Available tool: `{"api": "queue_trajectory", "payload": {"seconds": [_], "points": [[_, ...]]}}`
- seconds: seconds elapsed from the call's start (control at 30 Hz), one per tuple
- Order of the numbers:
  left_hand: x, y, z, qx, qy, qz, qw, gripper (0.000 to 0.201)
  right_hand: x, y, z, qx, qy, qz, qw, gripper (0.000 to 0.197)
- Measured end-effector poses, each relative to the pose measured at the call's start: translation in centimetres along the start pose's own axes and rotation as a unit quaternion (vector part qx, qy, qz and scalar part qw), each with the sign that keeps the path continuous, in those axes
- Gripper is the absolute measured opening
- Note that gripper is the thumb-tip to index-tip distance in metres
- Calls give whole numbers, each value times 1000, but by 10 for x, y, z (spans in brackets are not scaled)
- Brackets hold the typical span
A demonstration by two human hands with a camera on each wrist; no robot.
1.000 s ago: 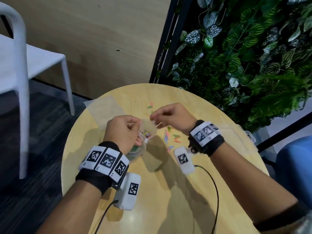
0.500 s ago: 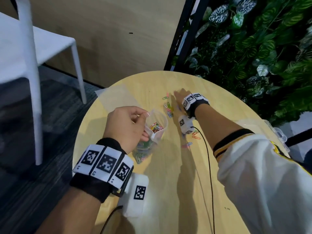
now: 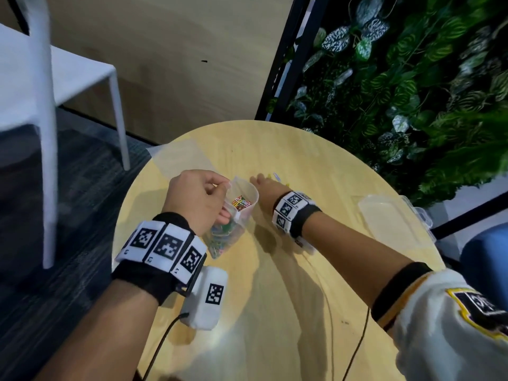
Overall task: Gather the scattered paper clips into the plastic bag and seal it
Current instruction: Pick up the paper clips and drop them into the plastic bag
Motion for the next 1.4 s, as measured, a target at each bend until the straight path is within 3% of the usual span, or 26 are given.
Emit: {"api": "queue_trajectory", "payload": {"seconds": [0.33,0.47,0.53,0.6,0.67,0.73,0.8,0.87,0.97,1.17,1.27,1.33,1.4], "points": [[-16,13,12,-22,-25,-26,999,12,1,98,16,2,42,5,999,27],[-22,14,14,-24,-32,-34,999,12,1,94,51,-41,-78,23,996,24],[-24,14,15,-27,-32,-33,999,12,2,93,79,-105,-216,24,970,21],[-24,15,14,-27,-35,-31,999,12,-2,95,102,-162,-421,2,893,12],[-23,14,14,-24,-34,-30,999,12,-3,103,107,-185,-632,-51,751,9],[-22,14,13,-19,-31,-31,999,11,7,110,100,-156,-764,-89,619,14],[-22,14,12,-18,-36,-35,999,11,23,116,88,-120,-816,-119,553,17],[-23,14,13,-22,-45,-42,998,11,38,123,72,-85,-829,-143,534,15],[-25,15,14,-23,-42,-47,998,11,52,134,42,-44,-812,-170,557,17],[-22,17,16,-28,-40,-41,998,13,52,138,11,-61,-699,-142,698,21],[-21,16,16,-24,-28,-48,998,11,61,137,9,-37,-602,-80,794,23],[-23,16,16,-22,-23,-54,998,10,72,139,10,-23,-497,-5,868,12],[-25,16,16,-19,-13,-57,998,11,80,141,6,3,-392,53,918,5]]}}
Point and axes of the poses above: each hand's wrist, its own y-axis away from the middle knuckle, its own x-axis out of the back of the hand, z = x × y, the point moved 7 cm from there along -y, towards the middle knuckle, and after that the axes turned 12 degrees about -x, right-handed, at the moved point
